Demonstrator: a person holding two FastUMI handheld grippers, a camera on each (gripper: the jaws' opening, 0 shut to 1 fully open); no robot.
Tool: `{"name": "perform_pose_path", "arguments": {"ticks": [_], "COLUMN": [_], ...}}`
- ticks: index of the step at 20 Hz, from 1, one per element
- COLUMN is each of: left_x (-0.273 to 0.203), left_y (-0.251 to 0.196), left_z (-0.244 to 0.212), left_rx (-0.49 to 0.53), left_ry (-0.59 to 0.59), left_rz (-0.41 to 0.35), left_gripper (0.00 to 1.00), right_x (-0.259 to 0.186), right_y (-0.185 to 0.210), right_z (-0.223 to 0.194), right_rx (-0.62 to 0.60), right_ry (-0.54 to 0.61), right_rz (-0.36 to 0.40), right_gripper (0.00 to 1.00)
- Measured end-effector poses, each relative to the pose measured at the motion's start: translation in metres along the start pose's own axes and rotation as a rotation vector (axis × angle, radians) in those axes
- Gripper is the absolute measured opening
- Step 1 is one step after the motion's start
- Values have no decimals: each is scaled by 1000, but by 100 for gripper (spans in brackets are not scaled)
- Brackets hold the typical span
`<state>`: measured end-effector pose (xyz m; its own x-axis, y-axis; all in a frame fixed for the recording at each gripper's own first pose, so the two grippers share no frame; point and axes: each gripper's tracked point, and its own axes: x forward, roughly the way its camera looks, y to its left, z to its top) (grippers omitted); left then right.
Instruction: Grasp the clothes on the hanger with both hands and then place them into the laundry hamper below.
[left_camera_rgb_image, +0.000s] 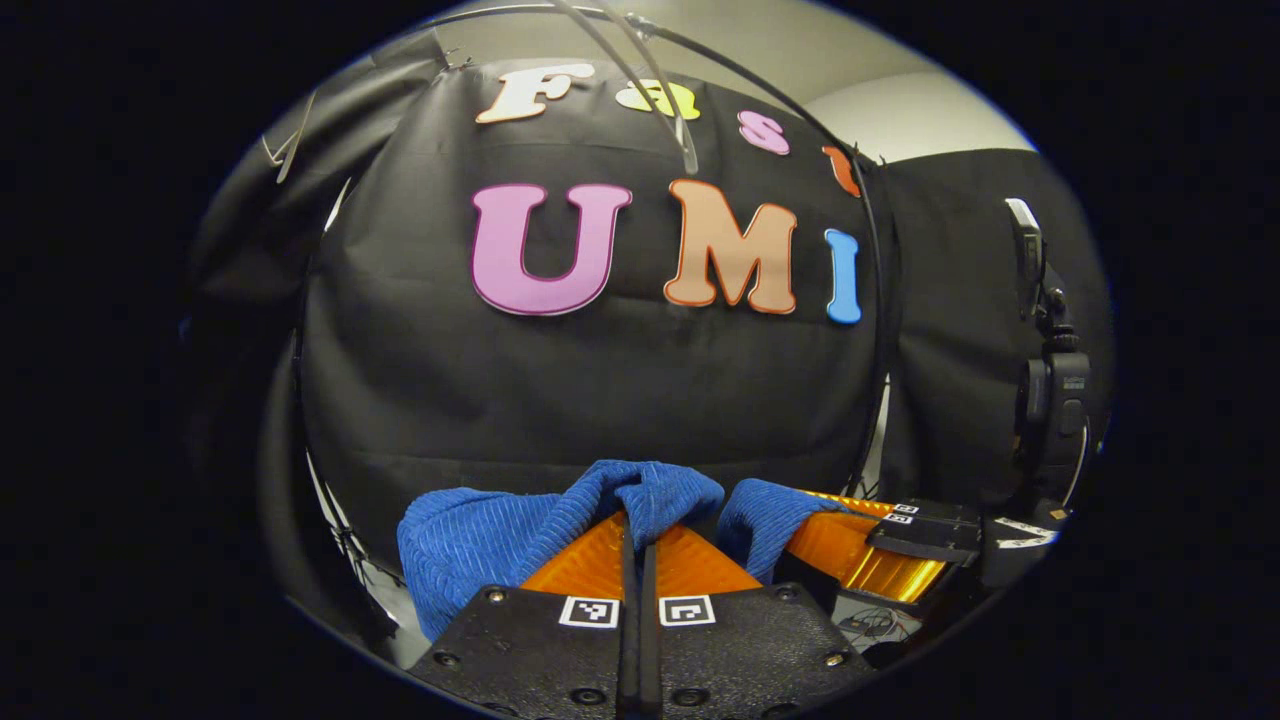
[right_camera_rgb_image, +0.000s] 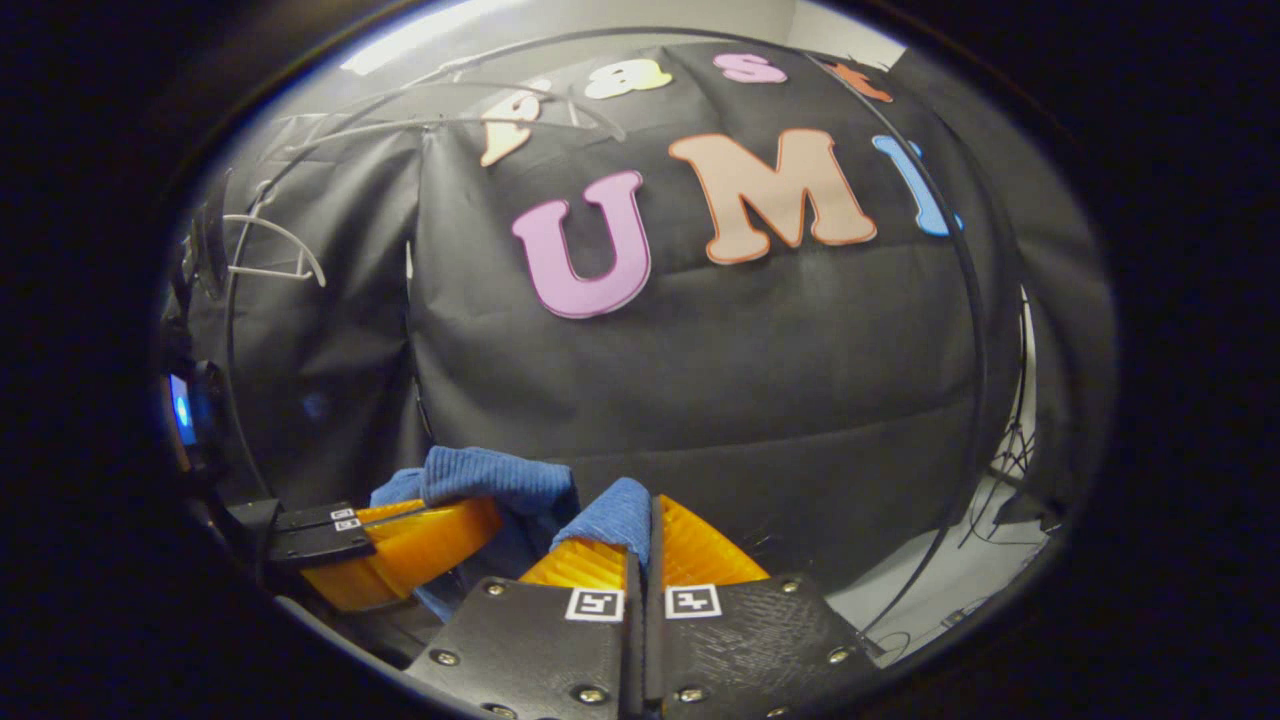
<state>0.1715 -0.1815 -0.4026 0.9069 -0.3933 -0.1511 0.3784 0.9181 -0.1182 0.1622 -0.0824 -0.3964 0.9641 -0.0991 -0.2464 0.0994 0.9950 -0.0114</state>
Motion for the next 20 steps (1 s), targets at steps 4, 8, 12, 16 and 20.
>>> {"name": "perform_pose_path", "arguments": {"ticks": [4,8,12,16,20], "left_x": [6,8,8,7,5], "left_y": [7,5,11,20,22], "left_z": [-34,-79,-132,-164,-150], "left_rx": [19,-6,-39,-36,-55], "left_ry": [96,237,420,548,537], "left_rz": [25,11,30,56,66], "left_gripper": [0,4,4,4,8], "right_x": [10,15,17,12,3], "right_y": [-8,-32,-45,-53,-50], "right_z": [-32,-77,-122,-138,-146], "right_rx": [43,18,6,-13,-49], "right_ry": [104,238,381,458,516], "right_rz": [-32,-81,-122,-144,-136], "right_gripper": [1,1,1,3,4]}}
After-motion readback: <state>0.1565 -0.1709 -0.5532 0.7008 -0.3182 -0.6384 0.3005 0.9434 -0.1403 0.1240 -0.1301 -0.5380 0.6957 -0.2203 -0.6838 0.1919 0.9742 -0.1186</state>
